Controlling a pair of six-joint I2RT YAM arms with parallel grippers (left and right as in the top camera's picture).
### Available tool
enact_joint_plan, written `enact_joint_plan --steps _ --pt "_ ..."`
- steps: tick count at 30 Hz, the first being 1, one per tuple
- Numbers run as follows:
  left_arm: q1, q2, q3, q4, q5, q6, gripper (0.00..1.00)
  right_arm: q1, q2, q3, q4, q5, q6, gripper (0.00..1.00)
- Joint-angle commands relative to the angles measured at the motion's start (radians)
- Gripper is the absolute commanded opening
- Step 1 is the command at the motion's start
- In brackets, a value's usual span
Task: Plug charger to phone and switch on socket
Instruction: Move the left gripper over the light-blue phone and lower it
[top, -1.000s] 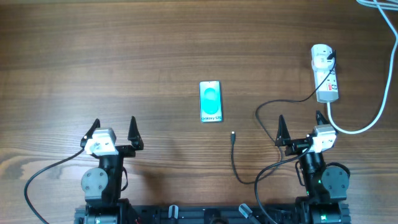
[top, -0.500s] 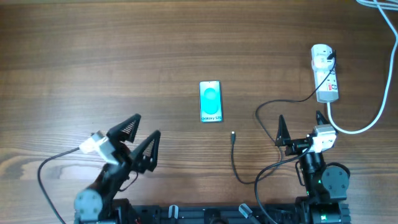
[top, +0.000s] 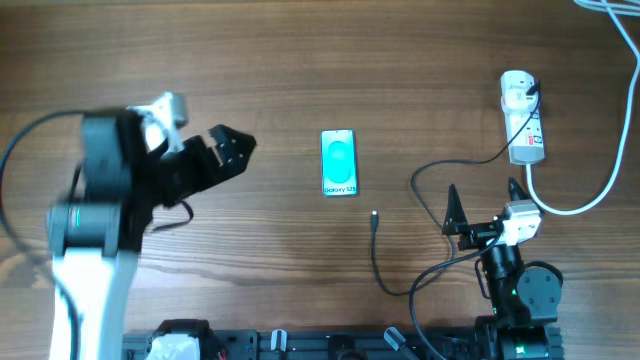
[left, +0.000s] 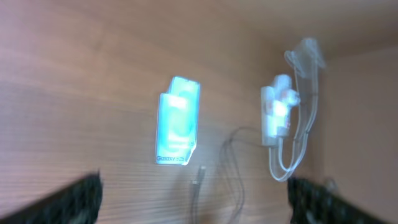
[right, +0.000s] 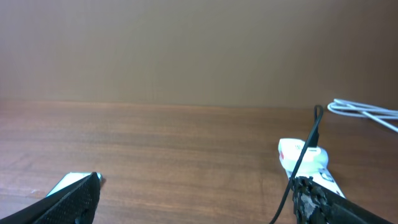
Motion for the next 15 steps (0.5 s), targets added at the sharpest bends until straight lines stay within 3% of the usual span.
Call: enact_joint_plan --steps 1,4,10,15 --pt "-0.127 0.297 0.282 -0.204 -0.131 0.072 1.00 -0.004 -0.006 -0.001 0.003 0.016 -0.008 1.00" --pt "-0.180 0.435 0.328 -0.168 0.105 0.070 1.00 -0.004 -0.006 -0.001 0.003 0.016 -0.008 1.00" --pt "-0.412 0.518 0.328 -0.165 -0.194 -0.095 1.00 -0.004 -0.006 -0.001 0.003 0.017 -0.008 1.00" --pt "-0.439 0.747 0.574 -0.402 -0.310 -0.072 0.99 -0.004 -0.006 -0.001 0.003 0.017 -0.008 1.00"
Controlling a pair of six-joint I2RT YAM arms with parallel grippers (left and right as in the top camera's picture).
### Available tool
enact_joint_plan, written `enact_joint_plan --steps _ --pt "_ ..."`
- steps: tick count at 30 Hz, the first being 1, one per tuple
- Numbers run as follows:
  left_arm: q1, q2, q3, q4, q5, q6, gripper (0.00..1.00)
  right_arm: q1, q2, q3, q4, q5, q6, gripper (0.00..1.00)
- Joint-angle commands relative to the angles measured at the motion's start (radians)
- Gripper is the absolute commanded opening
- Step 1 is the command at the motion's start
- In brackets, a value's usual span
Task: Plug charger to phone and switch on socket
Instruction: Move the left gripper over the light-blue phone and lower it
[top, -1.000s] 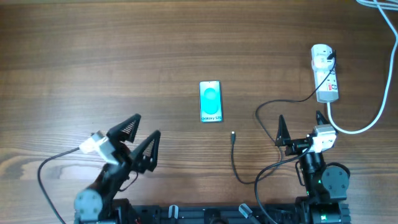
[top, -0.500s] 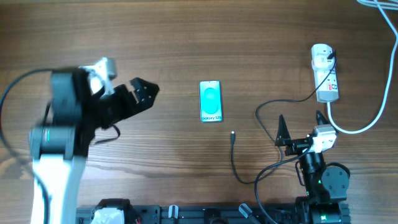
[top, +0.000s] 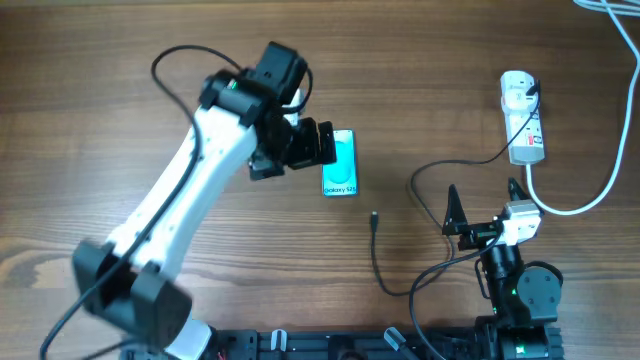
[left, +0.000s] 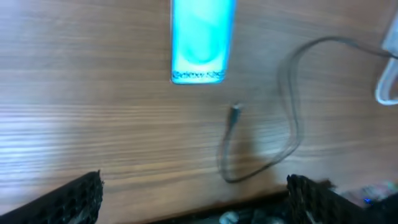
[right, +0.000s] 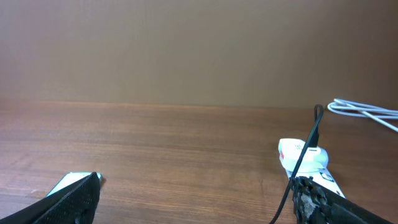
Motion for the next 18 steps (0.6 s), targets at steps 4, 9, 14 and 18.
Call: enact_joint_plan --steps 4,9,14,18 --pt "-0.023 0.229 0.210 -0.013 -0.151 -0.011 1.00 -0.004 -0.007 -0.001 0.004 0.016 -0.008 1.00" --pt "-0.030 0.244 0.206 0.129 -0.098 -0.026 1.00 -0.004 -0.007 -0.001 0.004 0.016 -0.008 1.00" --pt "-0.086 0.307 0.168 0.225 -0.137 -0.023 1.00 -0.004 -0.007 -0.001 0.004 0.016 -0.008 1.00" --pt "-0.098 0.434 0.168 0.236 -0.177 -0.048 1.00 -0.004 -0.007 -0.001 0.004 0.016 -0.008 1.00"
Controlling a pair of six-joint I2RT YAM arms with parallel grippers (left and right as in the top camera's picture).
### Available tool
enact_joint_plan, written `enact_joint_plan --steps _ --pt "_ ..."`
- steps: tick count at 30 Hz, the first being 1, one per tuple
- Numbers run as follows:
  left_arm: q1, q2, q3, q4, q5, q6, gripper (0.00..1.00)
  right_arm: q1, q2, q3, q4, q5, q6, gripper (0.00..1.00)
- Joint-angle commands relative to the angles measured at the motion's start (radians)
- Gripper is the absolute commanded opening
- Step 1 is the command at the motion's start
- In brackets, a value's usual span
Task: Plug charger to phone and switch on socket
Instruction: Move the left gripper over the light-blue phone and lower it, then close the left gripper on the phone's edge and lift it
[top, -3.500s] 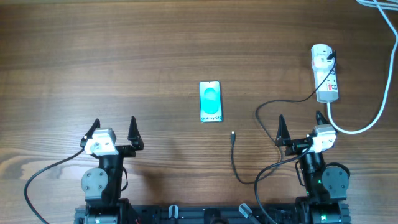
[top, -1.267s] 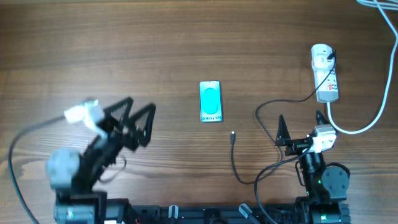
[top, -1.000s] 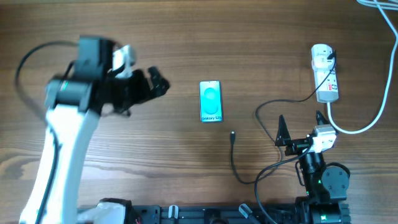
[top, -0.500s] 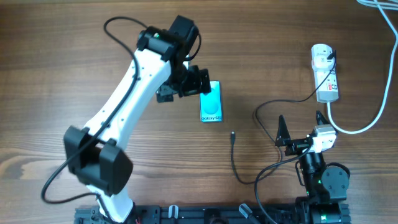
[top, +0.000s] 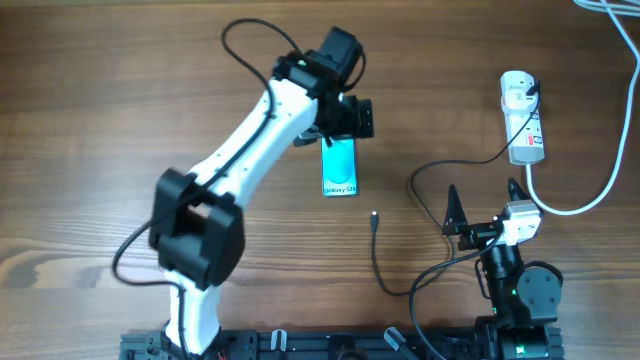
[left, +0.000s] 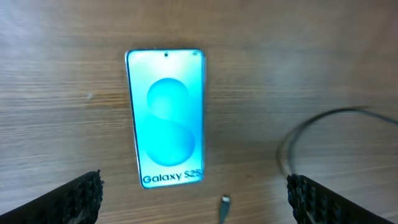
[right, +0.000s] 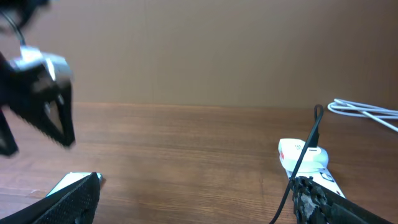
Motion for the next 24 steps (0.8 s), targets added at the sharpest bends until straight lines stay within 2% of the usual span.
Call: enact_joint_plan --steps 1,5,8,13,24 --pt "0.000 0.118 -0.016 0.007 -0.053 -0.035 1.00 -0.004 -0.007 -0.001 0.003 0.016 -0.008 1.00" --pt "0.000 0.168 -0.016 0.008 -0.087 -0.032 1.00 -0.004 -0.007 -0.001 0.003 0.016 -0.008 1.00" --pt "-0.010 0.197 -0.016 0.024 -0.019 -0.032 1.00 -0.004 -0.007 -0.001 0.003 0.016 -0.008 1.00" --pt "-0.017 0.198 -0.016 0.038 -0.089 0.006 1.00 -0.004 -0.007 -0.001 0.003 0.016 -0.008 1.00" --pt "-0.032 0.198 -0.019 0.081 -0.113 0.005 1.00 -0.004 -0.007 -0.001 0.003 0.016 -0.008 1.00"
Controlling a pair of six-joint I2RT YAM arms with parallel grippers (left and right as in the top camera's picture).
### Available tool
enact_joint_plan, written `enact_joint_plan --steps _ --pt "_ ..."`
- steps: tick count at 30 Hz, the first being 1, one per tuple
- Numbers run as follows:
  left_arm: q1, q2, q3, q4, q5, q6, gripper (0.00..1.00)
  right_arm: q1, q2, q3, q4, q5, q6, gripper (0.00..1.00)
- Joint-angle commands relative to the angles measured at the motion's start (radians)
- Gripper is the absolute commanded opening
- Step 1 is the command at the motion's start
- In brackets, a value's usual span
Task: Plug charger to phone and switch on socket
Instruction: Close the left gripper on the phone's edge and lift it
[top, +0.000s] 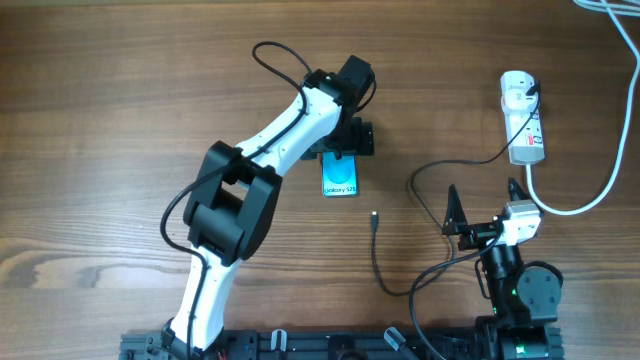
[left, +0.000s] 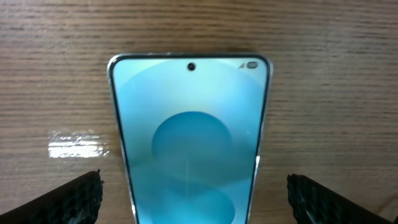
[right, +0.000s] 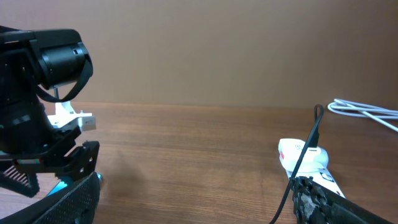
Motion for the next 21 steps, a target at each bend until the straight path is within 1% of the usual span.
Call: enact_joint_plan --steps 1,6,12,17,21 --pt "-0.003 0.014 -0.006 0.005 -0.056 0.014 1.00 -0.004 -0.007 -0.001 0.003 0.016 -0.008 1.00" --pt "-0.005 0.014 -0.018 0.011 -0.058 -0.001 1.00 -0.004 -0.007 -0.001 0.003 0.016 -0.008 1.00" --pt "-0.005 0.014 -0.104 0.074 -0.048 -0.001 1.00 -0.004 -0.007 -0.001 0.003 0.016 -0.008 1.00" --pt "-0.005 0.014 -0.106 0.099 0.007 -0.001 1.00 -0.004 -0.007 -0.001 0.003 0.016 -0.008 1.00" --pt "-0.007 0.014 -0.106 0.098 0.009 -0.001 1.00 -0.004 -0.007 -0.001 0.003 0.016 -0.008 1.00"
